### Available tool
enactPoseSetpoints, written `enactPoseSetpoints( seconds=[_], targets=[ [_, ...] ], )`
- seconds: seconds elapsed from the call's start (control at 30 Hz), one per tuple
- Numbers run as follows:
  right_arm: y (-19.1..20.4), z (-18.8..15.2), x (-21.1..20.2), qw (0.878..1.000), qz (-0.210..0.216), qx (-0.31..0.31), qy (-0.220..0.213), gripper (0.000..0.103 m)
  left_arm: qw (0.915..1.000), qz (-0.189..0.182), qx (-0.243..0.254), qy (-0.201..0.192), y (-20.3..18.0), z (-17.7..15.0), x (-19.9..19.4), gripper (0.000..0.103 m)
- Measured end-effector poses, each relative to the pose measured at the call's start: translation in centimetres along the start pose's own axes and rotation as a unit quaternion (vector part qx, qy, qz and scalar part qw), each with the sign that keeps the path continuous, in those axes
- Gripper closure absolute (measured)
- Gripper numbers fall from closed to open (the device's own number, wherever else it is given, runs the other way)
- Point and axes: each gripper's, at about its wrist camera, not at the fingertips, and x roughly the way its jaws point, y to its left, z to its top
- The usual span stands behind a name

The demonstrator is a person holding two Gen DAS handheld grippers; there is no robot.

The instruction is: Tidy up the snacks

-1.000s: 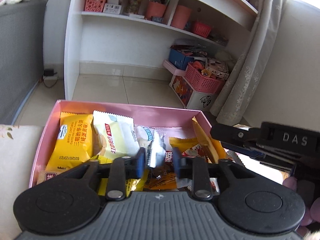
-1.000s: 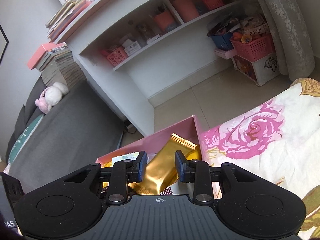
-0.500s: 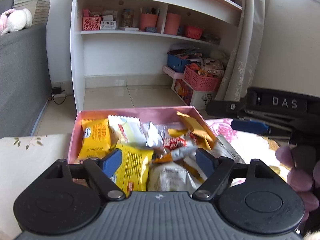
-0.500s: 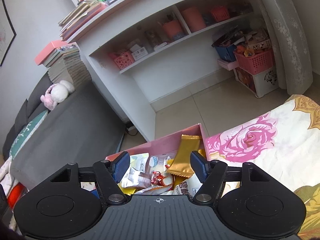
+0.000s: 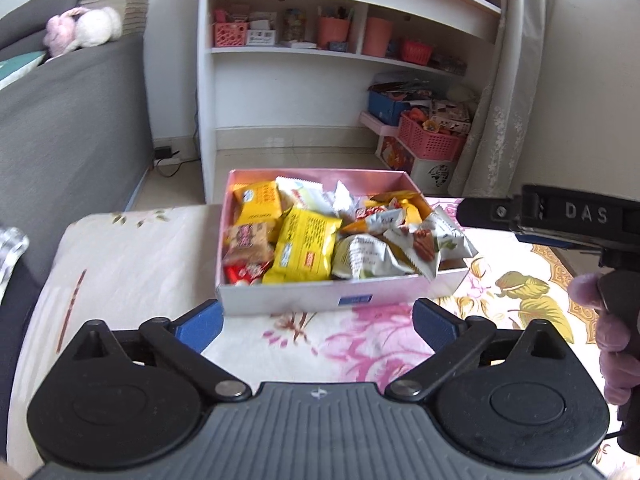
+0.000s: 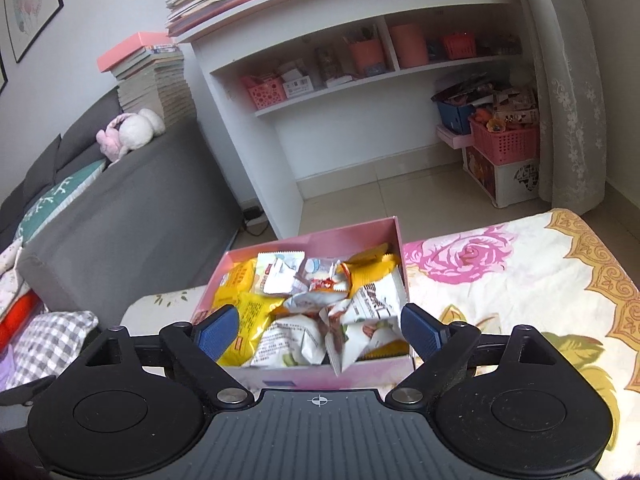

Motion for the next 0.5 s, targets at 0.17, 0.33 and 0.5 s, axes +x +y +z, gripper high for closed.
enactPoseSetpoints(
  seconds=[0.17,0.33,0.5],
  targets=[
    [0.7,-1.5,-2.2,1.000,-0.023,-0.011,0.014,0.007,0.9992,0.006,-0.035,0.018,0.5,-1.9,-1.6,0.000],
    [1.7,-3.6,-3.9,0.998,-0.041,-0.026,0.031,0.003,0.9981,0.040,-0.030,0.035,0.4,-3.5,-1.9,0.000],
    [2.4,-5.7,-4.6,0.997,-0.049,-0.038,0.046,0.003,0.9968,0.054,-0.051,0.027,0.7,-4.4,-2.7,0.000]
  ],
)
